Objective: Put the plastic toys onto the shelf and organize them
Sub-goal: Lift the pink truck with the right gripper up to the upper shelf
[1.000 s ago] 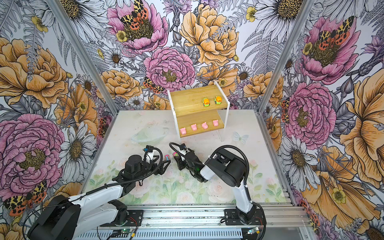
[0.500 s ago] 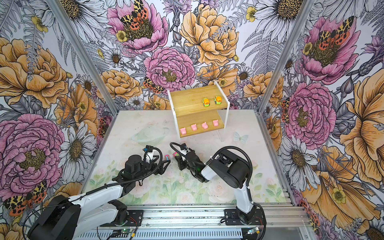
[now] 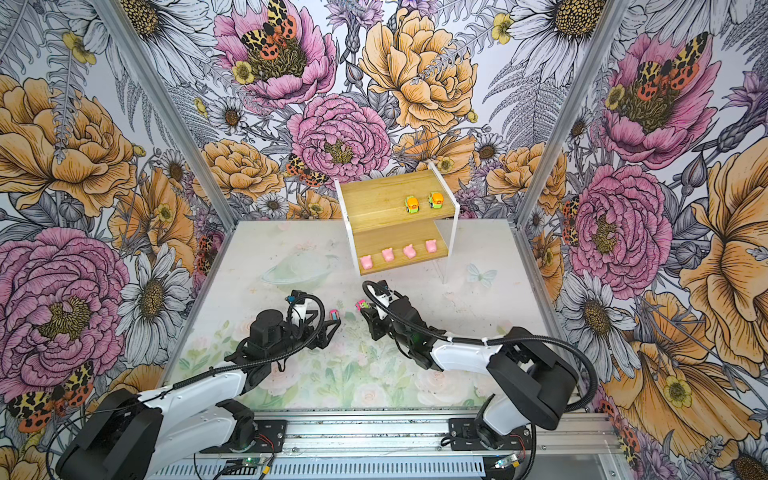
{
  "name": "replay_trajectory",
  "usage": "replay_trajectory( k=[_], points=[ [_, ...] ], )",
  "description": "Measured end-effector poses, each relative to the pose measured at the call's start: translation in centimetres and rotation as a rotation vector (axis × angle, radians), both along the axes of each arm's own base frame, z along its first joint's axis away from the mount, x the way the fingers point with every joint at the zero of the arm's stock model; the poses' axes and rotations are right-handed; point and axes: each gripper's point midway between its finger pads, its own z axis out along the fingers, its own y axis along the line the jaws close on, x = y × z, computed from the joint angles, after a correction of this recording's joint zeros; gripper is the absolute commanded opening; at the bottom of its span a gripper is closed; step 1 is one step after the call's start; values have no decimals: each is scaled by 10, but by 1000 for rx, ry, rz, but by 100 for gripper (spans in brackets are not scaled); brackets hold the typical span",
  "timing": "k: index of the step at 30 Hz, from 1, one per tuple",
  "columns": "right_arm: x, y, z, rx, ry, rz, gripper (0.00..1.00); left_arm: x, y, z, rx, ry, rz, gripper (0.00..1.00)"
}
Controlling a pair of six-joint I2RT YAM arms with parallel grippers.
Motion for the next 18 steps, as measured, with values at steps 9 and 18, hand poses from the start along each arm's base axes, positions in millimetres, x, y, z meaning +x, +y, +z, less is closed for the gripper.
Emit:
replay_trajectory(
  k=[9, 18],
  points=[
    [-3, -40, 96, 8, -61, -87, 27, 1, 1, -1, 0, 1, 5, 99],
    [39, -83, 216, -3, -160, -269, 26, 1, 1, -2, 2, 5, 5, 99]
  ],
)
